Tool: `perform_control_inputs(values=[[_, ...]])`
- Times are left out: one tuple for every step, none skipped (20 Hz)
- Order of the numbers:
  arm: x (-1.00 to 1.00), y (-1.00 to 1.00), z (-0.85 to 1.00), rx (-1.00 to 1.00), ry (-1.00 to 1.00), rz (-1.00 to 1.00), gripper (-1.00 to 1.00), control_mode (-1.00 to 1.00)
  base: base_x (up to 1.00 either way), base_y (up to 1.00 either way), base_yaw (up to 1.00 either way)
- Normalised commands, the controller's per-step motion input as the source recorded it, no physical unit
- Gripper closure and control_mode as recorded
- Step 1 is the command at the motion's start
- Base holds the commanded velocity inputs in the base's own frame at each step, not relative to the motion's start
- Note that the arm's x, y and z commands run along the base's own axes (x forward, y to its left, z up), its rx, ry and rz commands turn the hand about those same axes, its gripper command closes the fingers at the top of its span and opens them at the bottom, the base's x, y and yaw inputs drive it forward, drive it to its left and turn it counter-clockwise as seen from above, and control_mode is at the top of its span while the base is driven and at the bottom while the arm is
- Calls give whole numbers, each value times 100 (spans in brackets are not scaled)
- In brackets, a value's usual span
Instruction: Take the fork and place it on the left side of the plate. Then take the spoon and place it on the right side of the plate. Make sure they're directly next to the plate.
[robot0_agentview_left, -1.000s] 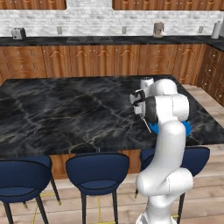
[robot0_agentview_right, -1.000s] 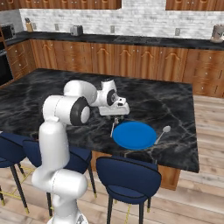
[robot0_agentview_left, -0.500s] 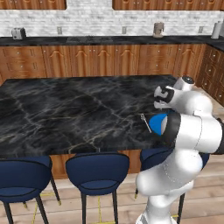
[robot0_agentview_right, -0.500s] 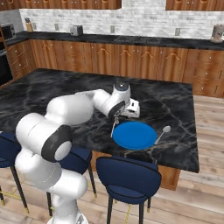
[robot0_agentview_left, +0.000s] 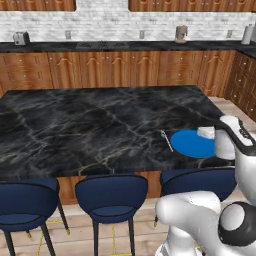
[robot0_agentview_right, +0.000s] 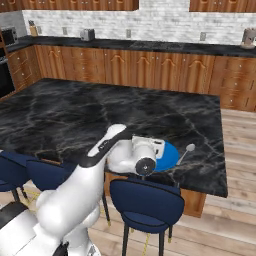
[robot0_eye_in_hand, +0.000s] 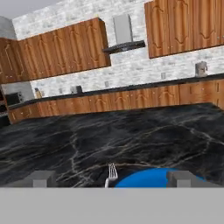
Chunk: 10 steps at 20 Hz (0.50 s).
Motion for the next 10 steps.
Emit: perform_control_inputs(values=[[-100,-19,100,9,-81,0,-100,-100,0,0,0],[-100,-22,100,10,-69,0,-100,-100,0,0,0],[-100,-21,100,15,-47,0,-100,-100,0,0,0],[-100,-23,100,17,-38,0,-100,-100,0,0,0],[-100,-25,100,24,-16,-5,-100,-100,0,0,0],[-100,-26,100,26,-8,-6,-100,-100,0,0,0],[-100,-26,100,27,0,-7,-100,-100,0,0,0],[-100,-19,100,27,7,-10,-100,-100,0,0,0],[-85,-9,100,22,22,-10,-100,-100,0,0,0],[-54,0,100,17,47,-9,-100,-100,0,0,0]])
